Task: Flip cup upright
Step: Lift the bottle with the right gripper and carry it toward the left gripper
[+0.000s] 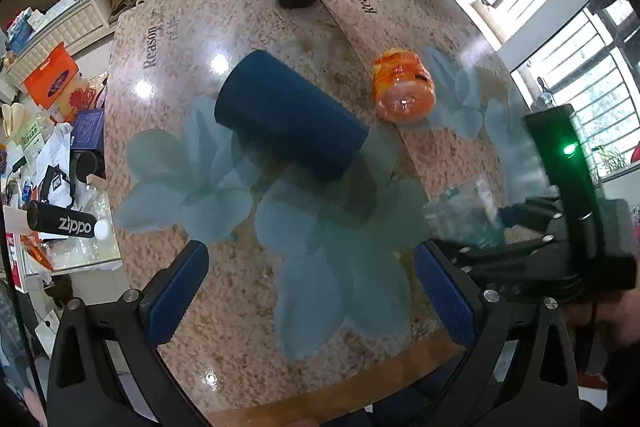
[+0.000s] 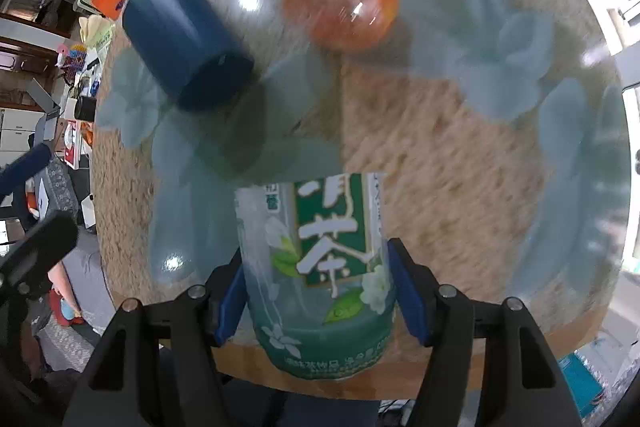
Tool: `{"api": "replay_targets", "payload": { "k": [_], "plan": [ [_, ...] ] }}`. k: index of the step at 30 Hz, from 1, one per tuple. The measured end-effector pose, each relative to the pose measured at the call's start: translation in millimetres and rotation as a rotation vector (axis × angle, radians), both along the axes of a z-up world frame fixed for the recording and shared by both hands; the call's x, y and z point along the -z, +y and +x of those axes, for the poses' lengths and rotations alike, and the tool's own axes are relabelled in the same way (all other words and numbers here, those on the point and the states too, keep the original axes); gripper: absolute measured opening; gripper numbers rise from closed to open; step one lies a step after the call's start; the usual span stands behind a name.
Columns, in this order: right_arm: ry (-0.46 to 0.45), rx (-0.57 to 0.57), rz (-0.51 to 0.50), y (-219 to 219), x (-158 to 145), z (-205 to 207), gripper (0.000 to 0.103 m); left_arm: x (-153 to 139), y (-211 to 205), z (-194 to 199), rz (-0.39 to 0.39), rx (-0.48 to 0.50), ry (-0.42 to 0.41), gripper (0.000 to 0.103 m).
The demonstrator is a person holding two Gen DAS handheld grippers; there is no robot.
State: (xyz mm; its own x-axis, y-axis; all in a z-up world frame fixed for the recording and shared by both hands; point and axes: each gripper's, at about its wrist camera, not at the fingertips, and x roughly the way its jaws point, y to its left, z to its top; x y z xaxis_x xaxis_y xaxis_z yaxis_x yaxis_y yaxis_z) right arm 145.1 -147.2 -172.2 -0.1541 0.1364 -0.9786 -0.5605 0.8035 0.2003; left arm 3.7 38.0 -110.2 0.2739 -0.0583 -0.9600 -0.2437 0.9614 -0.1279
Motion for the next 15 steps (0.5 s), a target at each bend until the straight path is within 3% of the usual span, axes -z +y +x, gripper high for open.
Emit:
{"api": "replay_targets", "payload": {
  "k": [15],
  "plan": [
    [-0.001, 0.011, -0.040, -6.8, 5.3, 0.8, 0.064, 7.4, 6.6, -10.7, -0.015, -0.016, 0.019, 0.103]
  ]
}}
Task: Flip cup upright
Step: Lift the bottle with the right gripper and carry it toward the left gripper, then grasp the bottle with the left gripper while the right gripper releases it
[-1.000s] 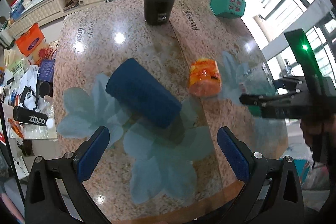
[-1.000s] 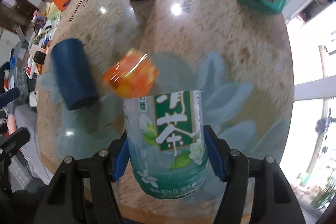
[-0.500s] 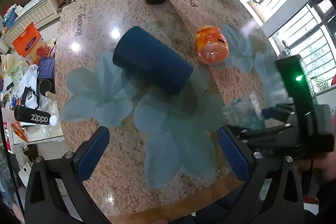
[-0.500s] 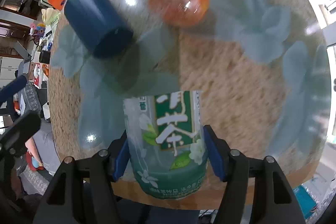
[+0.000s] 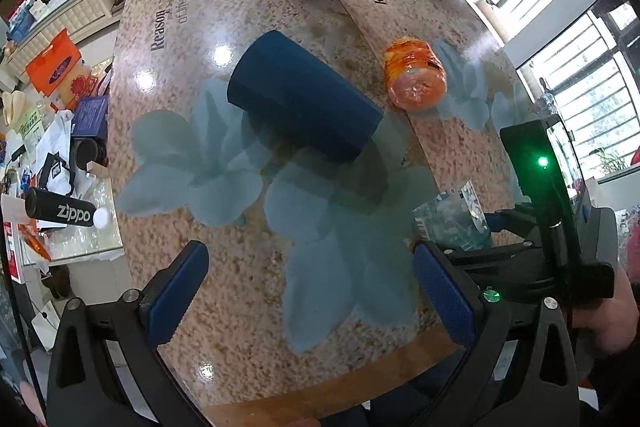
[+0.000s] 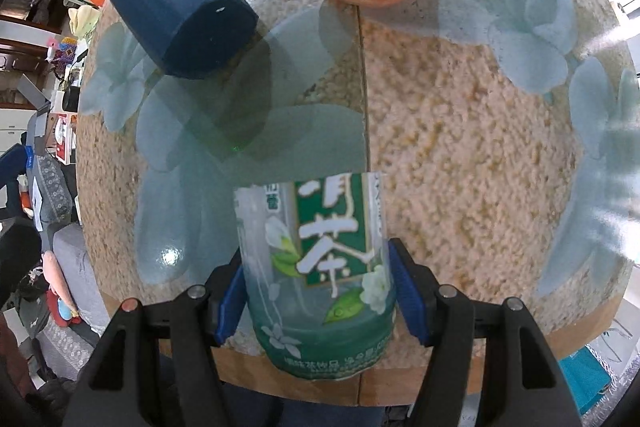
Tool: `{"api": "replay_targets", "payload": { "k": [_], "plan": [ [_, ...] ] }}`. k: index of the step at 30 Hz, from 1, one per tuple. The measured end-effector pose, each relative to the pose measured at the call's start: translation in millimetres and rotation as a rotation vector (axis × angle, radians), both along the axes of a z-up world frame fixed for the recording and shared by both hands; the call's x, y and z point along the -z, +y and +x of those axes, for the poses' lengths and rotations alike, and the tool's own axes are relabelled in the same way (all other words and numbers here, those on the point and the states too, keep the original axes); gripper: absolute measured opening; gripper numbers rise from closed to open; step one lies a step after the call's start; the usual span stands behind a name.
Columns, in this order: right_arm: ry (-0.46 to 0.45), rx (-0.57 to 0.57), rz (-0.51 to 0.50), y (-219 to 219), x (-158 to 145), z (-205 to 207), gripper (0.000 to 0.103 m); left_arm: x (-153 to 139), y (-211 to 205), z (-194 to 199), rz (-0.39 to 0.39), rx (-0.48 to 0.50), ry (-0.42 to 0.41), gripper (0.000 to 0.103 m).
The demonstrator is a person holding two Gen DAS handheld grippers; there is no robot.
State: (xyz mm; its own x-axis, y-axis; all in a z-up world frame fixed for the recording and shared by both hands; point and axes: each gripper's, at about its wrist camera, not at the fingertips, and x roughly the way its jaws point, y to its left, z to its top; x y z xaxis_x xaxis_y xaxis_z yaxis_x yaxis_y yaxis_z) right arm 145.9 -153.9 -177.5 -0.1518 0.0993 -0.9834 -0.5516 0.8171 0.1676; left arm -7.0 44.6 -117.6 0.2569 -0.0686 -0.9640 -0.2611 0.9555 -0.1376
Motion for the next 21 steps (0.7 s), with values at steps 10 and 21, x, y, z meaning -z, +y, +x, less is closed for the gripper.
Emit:
{"api": "replay_targets", "payload": {
  "k": [10, 21],
  "plan": [
    [0.016, 0.039, -0.005, 23.2, 14.9, -0.8, 0.077, 0.8, -2.1, -2.4, 0.009, 0.017, 0.009, 0.103],
    [0.013, 0.036, 0.022, 7.9, -0.3, 7.3, 0.103, -5.3, 2.9, -10.1, -0.054, 0.019, 0.004, 0.103]
  ]
}}
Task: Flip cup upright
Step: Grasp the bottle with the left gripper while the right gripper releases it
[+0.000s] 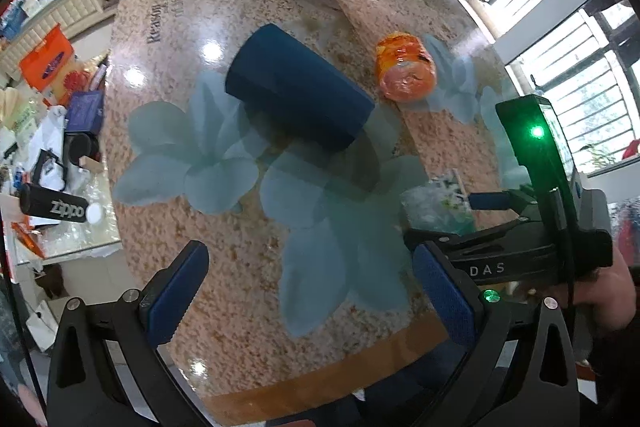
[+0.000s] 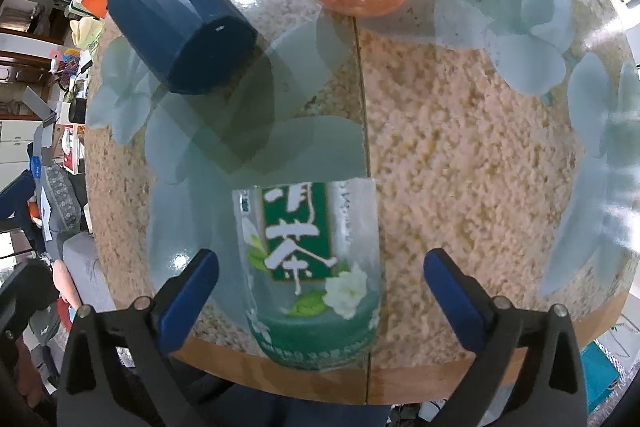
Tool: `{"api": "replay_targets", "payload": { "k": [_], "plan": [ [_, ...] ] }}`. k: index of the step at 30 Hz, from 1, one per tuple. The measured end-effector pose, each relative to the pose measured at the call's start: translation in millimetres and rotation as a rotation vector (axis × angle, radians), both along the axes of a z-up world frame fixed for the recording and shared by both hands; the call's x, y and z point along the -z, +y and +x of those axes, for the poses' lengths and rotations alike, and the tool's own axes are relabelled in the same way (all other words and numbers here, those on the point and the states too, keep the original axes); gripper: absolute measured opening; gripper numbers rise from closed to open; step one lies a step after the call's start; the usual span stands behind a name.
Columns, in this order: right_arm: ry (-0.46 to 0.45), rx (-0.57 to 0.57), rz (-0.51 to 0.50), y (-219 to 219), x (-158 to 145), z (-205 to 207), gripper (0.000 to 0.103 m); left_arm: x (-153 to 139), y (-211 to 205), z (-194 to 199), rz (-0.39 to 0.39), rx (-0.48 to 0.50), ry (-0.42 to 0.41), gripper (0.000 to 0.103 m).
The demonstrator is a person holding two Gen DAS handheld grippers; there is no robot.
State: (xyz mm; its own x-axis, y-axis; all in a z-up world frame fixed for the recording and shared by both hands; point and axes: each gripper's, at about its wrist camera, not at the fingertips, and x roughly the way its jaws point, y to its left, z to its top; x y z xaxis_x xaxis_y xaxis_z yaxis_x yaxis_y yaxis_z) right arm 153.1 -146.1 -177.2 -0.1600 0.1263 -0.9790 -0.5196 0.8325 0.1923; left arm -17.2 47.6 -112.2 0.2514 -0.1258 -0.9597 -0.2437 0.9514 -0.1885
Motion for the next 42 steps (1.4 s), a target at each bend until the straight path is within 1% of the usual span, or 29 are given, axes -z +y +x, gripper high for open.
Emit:
{"api": "replay_targets", "payload": {
  "k": [3, 6, 10, 13, 17, 22, 24, 28, 35, 36, 37, 39, 40, 41, 42],
  "plan": [
    [-0.014, 0.013, 0.003, -10.9, -7.5, 1.8, 0.103, -2.1, -2.9, -1.5, 0.000, 0.004, -0.004, 0.103],
    [-0.031, 0.041, 0.010, -26.1, -17.1, 3.0, 0.103, -3.6, -6.3, -2.8, -0.013, 0.005, 0.009, 0.103],
    [-0.041, 0.080, 0.053, -50.2, -38.9, 3.1, 0.103, -5.1, -14.9, 0.1, -0.052, 0.003, 0.019, 0.103],
    [-0.050, 0.107, 0.085, -75.2, -54.5, 4.5, 0.103, -2.7, -24.8, 8.8, -0.087, -0.001, 0.038, 0.103],
    [-0.053, 0.147, 0.091, -111.1, -65.9, 13.6, 0.103, 8.6, -45.5, 30.8, -0.117, 0.001, 0.088, 0.103],
    [-0.033, 0.170, 0.077, -155.6, -63.6, 23.3, 0.103, 34.3, -71.1, 59.1, -0.139, -0.050, 0.177, 0.103],
    [-0.013, 0.186, 0.078, -174.6, -57.7, 29.4, 0.103, 47.9, -77.6, 69.8, -0.140, -0.091, 0.215, 0.103],
    [0.024, 0.196, 0.076, -197.4, -47.0, 38.6, 0.103, 72.7, -81.7, 81.6, -0.164, -0.171, 0.276, 0.103],
    [0.072, 0.157, 0.071, -225.0, -34.2, 65.3, 0.103, 109.9, -82.9, 91.8, -0.158, -0.279, 0.332, 0.103],
    [0.075, 0.147, 0.071, -226.6, -33.3, 69.1, 0.103, 114.4, -82.0, 92.2, -0.165, -0.296, 0.332, 0.102],
    [0.076, 0.139, 0.073, -228.4, -33.4, 71.9, 0.103, 118.1, -81.3, 92.6, -0.164, -0.314, 0.337, 0.095],
    [0.077, 0.125, 0.080, -230.4, -33.1, 78.2, 0.103, 119.4, -80.1, 93.7, -0.141, -0.336, 0.338, 0.091],
    [0.079, 0.121, 0.082, -231.5, -32.4, 81.4, 0.103, 118.9, -79.0, 94.6, -0.134, -0.351, 0.330, 0.086],
    [0.080, 0.121, 0.083, -231.1, -32.5, 82.8, 0.103, 118.8, -78.1, 95.3, -0.128, -0.361, 0.335, 0.079],
    [0.083, 0.120, 0.086, -232.8, -30.7, 85.3, 0.103, 118.6, -76.7, 96.0, -0.119, -0.371, 0.346, 0.075]
  ]
}}
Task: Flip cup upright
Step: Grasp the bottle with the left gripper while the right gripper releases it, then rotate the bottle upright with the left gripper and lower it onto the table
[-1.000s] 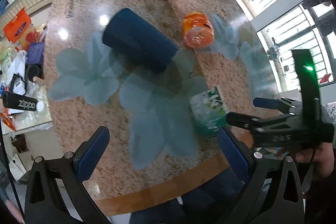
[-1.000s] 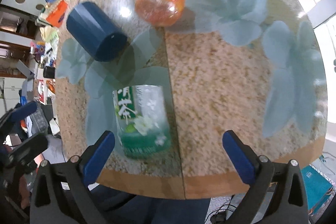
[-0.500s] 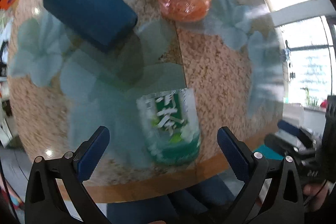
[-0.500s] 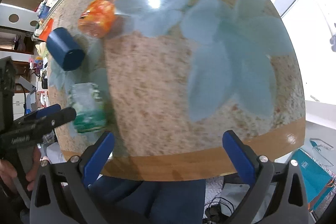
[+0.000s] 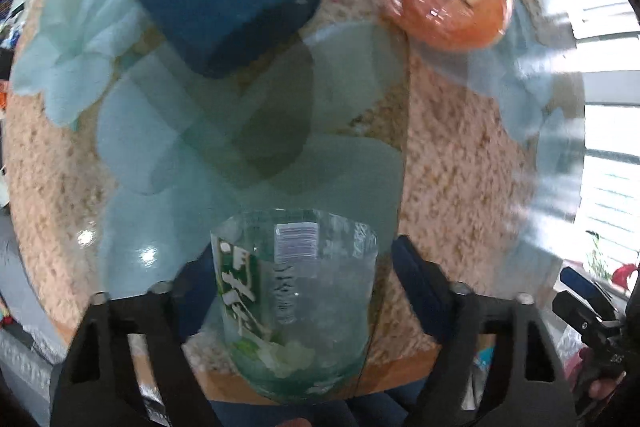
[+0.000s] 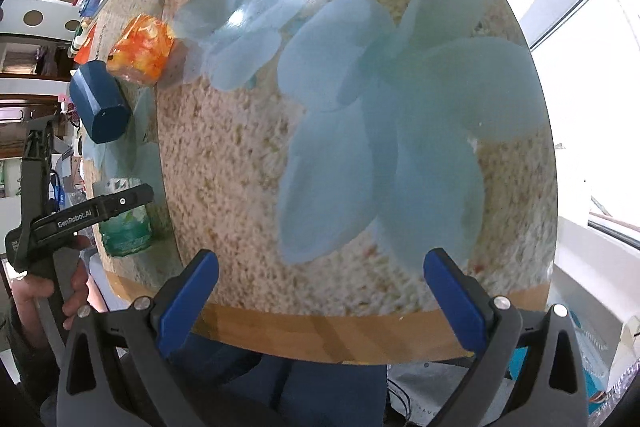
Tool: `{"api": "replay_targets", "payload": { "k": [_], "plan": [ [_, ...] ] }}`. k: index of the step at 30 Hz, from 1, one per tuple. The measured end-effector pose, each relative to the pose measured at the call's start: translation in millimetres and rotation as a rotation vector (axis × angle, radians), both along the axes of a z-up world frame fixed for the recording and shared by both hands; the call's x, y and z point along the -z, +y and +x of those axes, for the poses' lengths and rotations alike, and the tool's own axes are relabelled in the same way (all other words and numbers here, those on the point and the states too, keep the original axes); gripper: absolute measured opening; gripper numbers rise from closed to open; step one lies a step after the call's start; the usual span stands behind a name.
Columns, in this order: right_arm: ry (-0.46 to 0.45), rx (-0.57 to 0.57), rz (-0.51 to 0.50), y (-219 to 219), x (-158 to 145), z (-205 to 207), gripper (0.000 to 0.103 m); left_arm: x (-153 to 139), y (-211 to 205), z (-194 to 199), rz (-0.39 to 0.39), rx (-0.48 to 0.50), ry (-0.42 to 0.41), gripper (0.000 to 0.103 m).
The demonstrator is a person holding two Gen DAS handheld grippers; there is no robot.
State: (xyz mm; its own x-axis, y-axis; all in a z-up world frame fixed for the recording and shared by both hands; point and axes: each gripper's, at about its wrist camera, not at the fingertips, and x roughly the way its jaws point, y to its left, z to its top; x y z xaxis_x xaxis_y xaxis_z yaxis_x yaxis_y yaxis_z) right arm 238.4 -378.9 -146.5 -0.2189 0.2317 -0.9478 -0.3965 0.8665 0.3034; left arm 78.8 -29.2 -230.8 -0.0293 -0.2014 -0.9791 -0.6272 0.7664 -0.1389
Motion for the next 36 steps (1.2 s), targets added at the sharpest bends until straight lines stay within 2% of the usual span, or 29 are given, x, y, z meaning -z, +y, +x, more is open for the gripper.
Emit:
{"api": "replay_targets", "payload": {
  "k": [2, 11, 16, 22, 28, 33, 36],
  "plan": [
    [0.008, -0.002, 0.008, 0.6, 2.1, 4.0, 0.103, 0.6, -0.5, 1.6, -0.003, -0.005, 0.014, 0.066],
    [0.006, -0.004, 0.037, 12.8, 0.6, 11.2, 0.103, -1.2, 0.8, -9.0, -0.006, -0.019, -0.002, 0.064],
    [-0.003, -0.009, 0.043, 21.8, -1.1, 5.5, 0.103, -25.0, -4.3, -12.8, -0.002, -0.009, -0.043, 0.064],
    [-0.018, 0.004, 0.048, 26.4, -2.6, -4.6, 0.103, -66.0, -10.4, -14.0, 0.024, 0.031, -0.186, 0.064],
    [-0.042, 0.005, 0.048, 26.6, -6.0, -12.3, 0.103, -106.6, -19.4, -17.3, 0.156, 0.123, -0.391, 0.064],
    [-0.072, 0.007, 0.044, 22.3, -8.5, -17.8, 0.103, -110.0, -32.6, -8.1, 0.244, 0.154, -0.540, 0.064],
    [-0.097, 0.006, 0.041, 17.5, -7.9, -20.1, 0.103, -100.4, -49.6, -4.6, 0.307, 0.193, -0.632, 0.064]
  ]
}}
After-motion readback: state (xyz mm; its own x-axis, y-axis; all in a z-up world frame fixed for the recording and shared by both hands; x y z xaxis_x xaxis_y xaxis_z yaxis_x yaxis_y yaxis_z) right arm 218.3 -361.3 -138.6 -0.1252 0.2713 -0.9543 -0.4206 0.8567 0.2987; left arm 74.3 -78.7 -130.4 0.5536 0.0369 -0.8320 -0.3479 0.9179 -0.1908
